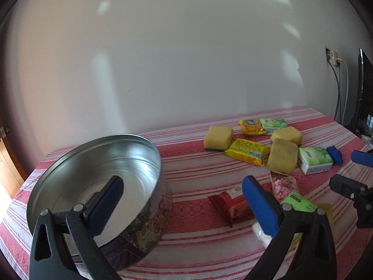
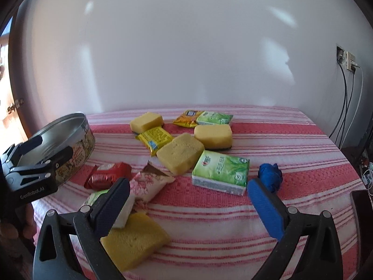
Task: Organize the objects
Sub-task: 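Reach the right tool to the yellow sponge and grasp it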
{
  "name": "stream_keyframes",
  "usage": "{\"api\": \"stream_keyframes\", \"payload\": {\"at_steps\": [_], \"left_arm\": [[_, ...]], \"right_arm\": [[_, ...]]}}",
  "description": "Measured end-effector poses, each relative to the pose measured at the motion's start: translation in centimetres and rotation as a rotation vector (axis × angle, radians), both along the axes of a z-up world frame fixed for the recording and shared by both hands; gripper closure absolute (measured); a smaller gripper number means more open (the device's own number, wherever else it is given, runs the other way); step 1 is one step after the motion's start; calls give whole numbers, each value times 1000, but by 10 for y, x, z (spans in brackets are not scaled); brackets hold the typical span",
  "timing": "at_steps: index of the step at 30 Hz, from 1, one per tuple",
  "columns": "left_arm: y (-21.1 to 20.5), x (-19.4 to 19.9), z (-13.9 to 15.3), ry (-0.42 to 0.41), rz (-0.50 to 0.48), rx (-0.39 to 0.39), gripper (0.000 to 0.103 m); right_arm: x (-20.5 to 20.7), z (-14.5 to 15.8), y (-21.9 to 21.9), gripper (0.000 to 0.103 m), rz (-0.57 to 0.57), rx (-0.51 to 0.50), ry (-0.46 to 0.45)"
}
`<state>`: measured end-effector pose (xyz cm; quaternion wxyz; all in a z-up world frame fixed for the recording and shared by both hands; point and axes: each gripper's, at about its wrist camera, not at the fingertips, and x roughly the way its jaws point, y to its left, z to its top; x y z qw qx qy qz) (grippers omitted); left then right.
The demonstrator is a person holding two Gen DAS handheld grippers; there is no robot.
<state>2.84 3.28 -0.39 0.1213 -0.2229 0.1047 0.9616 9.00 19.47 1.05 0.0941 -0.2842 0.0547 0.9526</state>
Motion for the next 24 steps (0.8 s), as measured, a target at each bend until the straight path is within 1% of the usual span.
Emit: {"api": "stream_keyframes", "payload": {"at_steps": [2,5,7,9,11,13,15,16,17,18,19,20,24], "left_arm": [[6,4,-2,-8,-48,-20,0],[11,7,-5,-33,-97,-47,0],[9,10,-5,-49,-109,-33,0],[2,13,-5,-71,-97,7,0],[-4,15,-6,-113,-69,33,0],[-11,20,-8,-147,-42,42,0],[-17,28,-11,-161,-35,43,0],[-19,32,-12,-166,-36,38,0],[-19,34,-12,-170,-36,30,0],[-19,37,-12,-175,-36,25,0],[-17,37,-12,-183,-40,28,0],[-16,37,-11,-195,-51,39,0],[-4,36,-7,-262,-104,92,0]], "right_arm": [[4,-2,-1,1,37,-13,-34],[5,-8,-4,2,105,-73,-94],[6,-11,-12,2,156,-79,-127],[4,-14,-24,2,210,-59,-159],[-2,-19,-34,2,260,-37,-192],[-10,-25,-44,2,300,-17,-249],[-19,-34,-55,2,325,26,-316],[-20,-38,-58,5,339,45,-326],[-20,-41,-60,13,348,69,-328],[-20,-41,-60,17,364,63,-314],[-18,-39,-57,27,372,44,-315],[-17,-36,-53,31,370,34,-318],[-13,-30,-38,33,370,17,-321]]}}
